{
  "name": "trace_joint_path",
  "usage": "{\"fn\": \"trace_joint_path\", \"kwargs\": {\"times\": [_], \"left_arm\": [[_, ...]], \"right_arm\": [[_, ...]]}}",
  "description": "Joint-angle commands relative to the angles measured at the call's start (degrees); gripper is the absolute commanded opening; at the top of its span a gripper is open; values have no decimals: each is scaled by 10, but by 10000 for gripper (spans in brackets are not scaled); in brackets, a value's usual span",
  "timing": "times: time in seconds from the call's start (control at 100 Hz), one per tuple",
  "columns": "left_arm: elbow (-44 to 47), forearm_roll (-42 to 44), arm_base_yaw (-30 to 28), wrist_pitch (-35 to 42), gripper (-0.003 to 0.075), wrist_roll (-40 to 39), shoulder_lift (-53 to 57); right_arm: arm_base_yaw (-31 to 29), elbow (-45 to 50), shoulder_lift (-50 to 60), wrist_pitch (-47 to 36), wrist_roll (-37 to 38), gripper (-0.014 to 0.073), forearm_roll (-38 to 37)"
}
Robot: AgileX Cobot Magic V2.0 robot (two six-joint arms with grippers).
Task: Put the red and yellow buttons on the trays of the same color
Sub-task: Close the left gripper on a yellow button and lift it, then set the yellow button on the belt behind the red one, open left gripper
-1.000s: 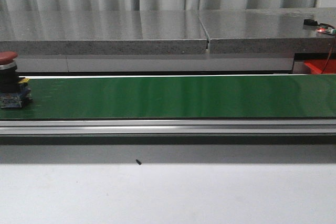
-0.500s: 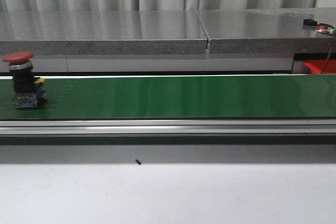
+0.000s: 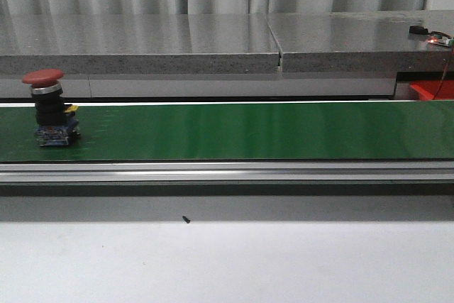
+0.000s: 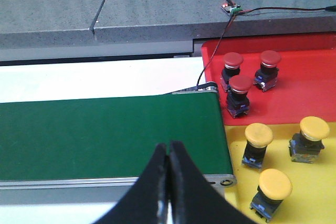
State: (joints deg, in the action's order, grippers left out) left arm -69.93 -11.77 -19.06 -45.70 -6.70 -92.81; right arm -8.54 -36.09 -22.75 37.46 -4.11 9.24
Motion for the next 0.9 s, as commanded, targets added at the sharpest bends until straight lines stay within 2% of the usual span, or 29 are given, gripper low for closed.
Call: {"fn": "trace_joint_path", "kwargs": {"times": [0.0,0.19,0.28,0.39,0.46,0.75,0.89], "left_arm": [[-6,-14,4,24,200,1,28],[0,-14,4,15,211,1,28],[0,-14,4,8,285,2,28],[0,-14,4,5,431,2,28],[0,-14,4,1,475,2,28],[0,-12,4,0,477,2,52],[0,-13,4,4,473,35,87]], "right_arm": [[0,-14,-3,-41,-5,-68,5],[0,-14,-3,-41,-5,-68,5],[0,-14,-3,-41,-5,-68,5],[0,-14,-3,-41,-5,-68,5],[0,-14,-3,-41,-5,-68,5],[0,-14,-3,-41,-5,-68,5],[0,-14,-3,-41,-5,-68,5]]}}
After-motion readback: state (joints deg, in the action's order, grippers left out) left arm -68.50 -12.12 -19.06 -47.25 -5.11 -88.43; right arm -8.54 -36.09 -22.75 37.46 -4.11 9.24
